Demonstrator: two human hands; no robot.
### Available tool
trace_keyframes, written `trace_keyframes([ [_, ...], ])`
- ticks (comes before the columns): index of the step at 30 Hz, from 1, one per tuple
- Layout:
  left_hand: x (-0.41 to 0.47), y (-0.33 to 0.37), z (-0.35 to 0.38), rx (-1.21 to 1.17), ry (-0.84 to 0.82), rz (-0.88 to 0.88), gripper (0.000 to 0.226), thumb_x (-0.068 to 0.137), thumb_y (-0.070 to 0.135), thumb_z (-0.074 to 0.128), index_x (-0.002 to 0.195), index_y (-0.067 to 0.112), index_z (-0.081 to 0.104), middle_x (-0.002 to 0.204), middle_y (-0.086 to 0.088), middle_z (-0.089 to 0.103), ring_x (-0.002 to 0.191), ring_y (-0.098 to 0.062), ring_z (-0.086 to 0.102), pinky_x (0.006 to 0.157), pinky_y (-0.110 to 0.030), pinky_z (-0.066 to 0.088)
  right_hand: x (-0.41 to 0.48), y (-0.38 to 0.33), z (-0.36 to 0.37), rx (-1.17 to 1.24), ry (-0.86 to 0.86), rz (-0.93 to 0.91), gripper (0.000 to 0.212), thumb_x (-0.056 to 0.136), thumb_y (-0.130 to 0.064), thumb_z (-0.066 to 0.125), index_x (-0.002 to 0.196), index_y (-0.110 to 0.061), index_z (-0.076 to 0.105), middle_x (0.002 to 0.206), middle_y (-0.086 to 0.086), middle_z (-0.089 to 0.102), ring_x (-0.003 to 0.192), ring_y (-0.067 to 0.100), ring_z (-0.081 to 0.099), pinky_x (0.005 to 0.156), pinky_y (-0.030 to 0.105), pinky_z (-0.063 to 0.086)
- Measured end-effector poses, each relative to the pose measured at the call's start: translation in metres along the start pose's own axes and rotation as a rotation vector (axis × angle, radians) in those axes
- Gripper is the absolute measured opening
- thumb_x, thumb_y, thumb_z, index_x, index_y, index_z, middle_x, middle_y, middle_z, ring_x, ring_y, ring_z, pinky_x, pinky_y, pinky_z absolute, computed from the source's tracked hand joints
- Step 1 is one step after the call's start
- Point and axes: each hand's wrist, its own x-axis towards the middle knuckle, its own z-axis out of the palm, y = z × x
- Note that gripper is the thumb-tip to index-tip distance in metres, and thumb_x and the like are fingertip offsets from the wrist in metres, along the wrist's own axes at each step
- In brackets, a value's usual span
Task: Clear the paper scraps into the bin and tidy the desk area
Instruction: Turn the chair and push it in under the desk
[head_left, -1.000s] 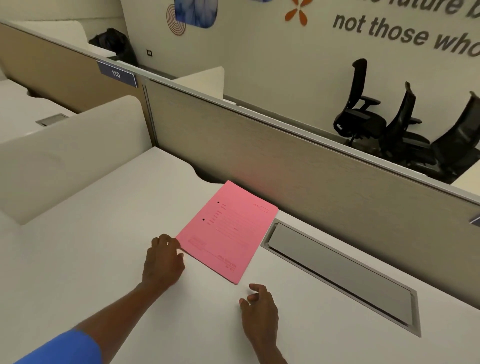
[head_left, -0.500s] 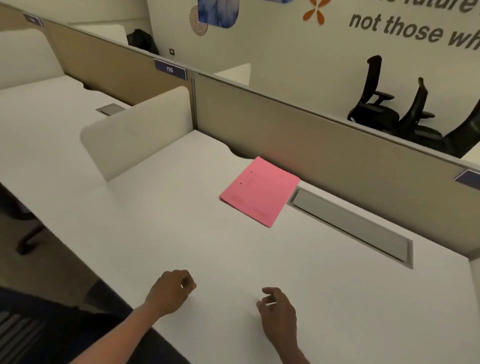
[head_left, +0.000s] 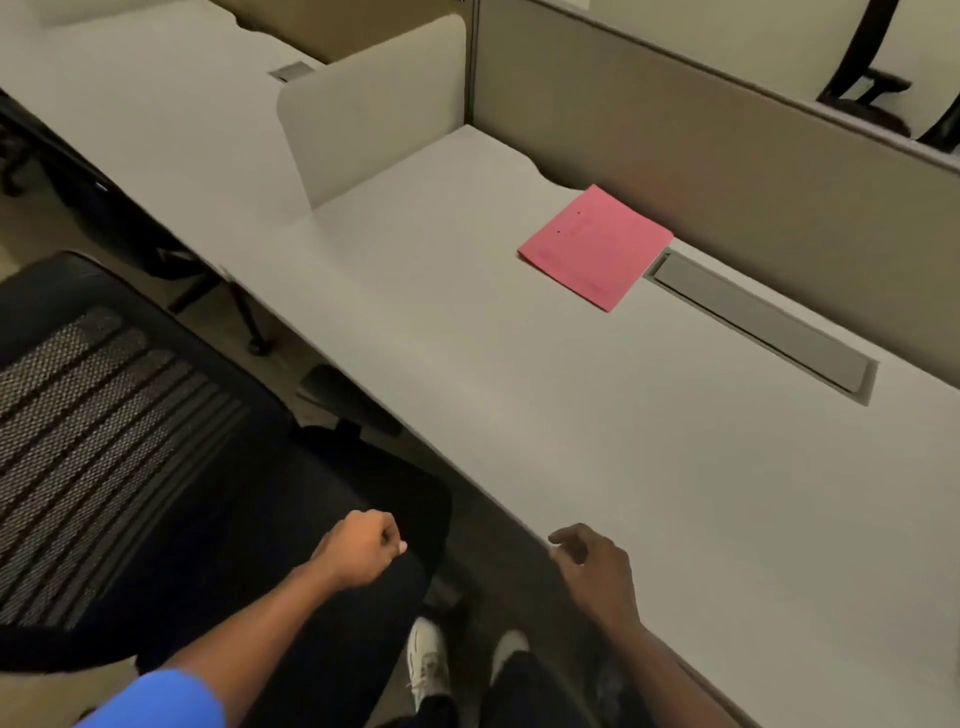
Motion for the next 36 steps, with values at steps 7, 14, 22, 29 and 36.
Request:
trace_keyframes([
  [7, -0.06, -0.041, 0.056, -0.056, -0.019, -0.124, 0.013, 0.094, 0.042, 0.073, 0.085, 0.034, 0.069, 0.086, 0.01, 0.074, 0.08, -0.004, 0.071, 0.068, -0.026, 0.056, -0.048, 0.021, 0.021, -0.135, -0.163, -0.086, 0.021, 0.093, -0.028, 0.079, 0.091, -0.046, 0.069, 0.091, -0.022, 0.073, 0.084, -0.009, 0.064, 0.072, 0.003, 0.039],
  [14, -0.119, -0.056, 0.098, -0.124, 0.071, -0.202, 0.017, 0.094, 0.045, 0.072, 0.092, 0.029, 0.073, 0.091, 0.009, 0.075, 0.086, -0.009, 0.073, 0.084, -0.037, 0.065, -0.088, 0.049, 0.036, -0.21, -0.325, -0.168, 0.013, 0.095, -0.031, 0.076, 0.105, -0.039, 0.072, 0.102, -0.019, 0.075, 0.095, -0.001, 0.069, 0.09, 0.025, 0.058],
  [22, -0.203, -0.056, 0.15, -0.181, 0.153, -0.255, 0.02, 0.096, 0.044, 0.07, 0.097, 0.025, 0.075, 0.098, 0.002, 0.079, 0.095, -0.018, 0.076, 0.091, -0.04, 0.063, -0.144, 0.065, 0.059, -0.17, -0.365, -0.248, 0.016, 0.096, -0.031, 0.076, 0.1, -0.045, 0.069, 0.096, -0.02, 0.073, 0.089, -0.004, 0.069, 0.076, 0.014, 0.052],
  [29, -0.266, -0.085, 0.168, -0.222, 0.235, -0.303, 0.02, 0.097, 0.042, 0.07, 0.096, 0.023, 0.076, 0.093, 0.005, 0.079, 0.088, -0.013, 0.074, 0.086, -0.036, 0.062, -0.195, 0.063, 0.105, -0.267, -0.443, -0.308, 0.014, 0.091, -0.036, 0.076, 0.086, -0.046, 0.067, 0.079, -0.023, 0.07, 0.08, -0.005, 0.066, 0.075, 0.019, 0.052],
  [36, -0.309, -0.157, 0.139, -0.227, 0.366, -0.378, 0.02, 0.097, 0.034, 0.071, 0.092, 0.015, 0.078, 0.093, -0.002, 0.082, 0.091, -0.023, 0.077, 0.079, -0.034, 0.055, -0.247, 0.038, 0.166, -0.304, -0.508, -0.339, 0.013, 0.088, -0.041, 0.071, 0.098, -0.033, 0.074, 0.092, -0.013, 0.078, 0.093, 0.008, 0.072, 0.081, 0.031, 0.058],
])
